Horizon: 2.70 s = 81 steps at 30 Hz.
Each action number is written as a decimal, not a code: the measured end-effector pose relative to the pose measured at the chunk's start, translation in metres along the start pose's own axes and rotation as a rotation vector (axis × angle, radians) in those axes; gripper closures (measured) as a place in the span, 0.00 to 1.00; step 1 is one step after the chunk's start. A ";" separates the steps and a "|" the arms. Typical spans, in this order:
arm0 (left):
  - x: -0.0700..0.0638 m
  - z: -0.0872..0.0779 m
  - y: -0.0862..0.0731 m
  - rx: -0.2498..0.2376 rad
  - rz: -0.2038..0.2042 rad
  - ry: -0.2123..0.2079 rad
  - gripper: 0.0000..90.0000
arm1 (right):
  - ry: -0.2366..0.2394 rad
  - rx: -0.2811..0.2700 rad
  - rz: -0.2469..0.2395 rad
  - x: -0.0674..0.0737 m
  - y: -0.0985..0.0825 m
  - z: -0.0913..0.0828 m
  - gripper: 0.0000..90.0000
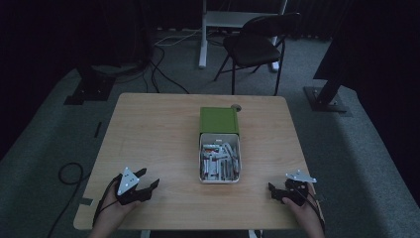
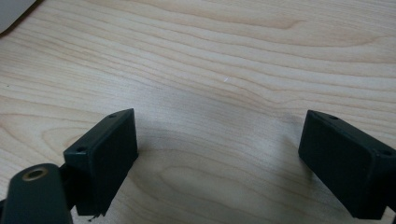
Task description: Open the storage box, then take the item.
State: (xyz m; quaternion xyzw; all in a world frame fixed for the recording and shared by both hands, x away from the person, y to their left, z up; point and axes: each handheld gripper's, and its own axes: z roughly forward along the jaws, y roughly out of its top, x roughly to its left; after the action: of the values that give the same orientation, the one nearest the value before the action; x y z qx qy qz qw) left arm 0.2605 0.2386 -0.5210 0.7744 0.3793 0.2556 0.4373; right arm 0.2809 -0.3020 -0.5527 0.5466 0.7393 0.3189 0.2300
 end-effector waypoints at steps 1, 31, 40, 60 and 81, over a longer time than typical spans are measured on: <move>0.001 -0.001 -0.001 0.003 -0.005 0.006 0.32 | 0.000 0.000 0.000 0.000 0.000 0.000 0.12; 0.038 -0.006 -0.032 0.294 -0.221 0.261 0.12 | 0.000 0.000 0.000 0.000 0.000 0.000 0.12; 0.041 -0.001 -0.034 0.299 -0.274 0.273 0.11 | 0.000 0.001 0.000 0.000 0.000 0.000 0.12; 0.039 0.004 -0.031 0.294 -0.334 0.350 0.11 | 0.015 0.000 -0.018 0.001 0.000 0.000 0.12; 0.038 0.005 -0.031 0.294 -0.338 0.355 0.11 | -0.018 -0.057 0.053 0.010 0.017 -0.014 0.12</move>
State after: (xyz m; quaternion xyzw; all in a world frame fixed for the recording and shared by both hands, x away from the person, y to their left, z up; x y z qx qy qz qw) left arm 0.2746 0.2775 -0.5481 0.6983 0.6066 0.2531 0.2834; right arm 0.2795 -0.2926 -0.5305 0.5619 0.7133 0.3409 0.2436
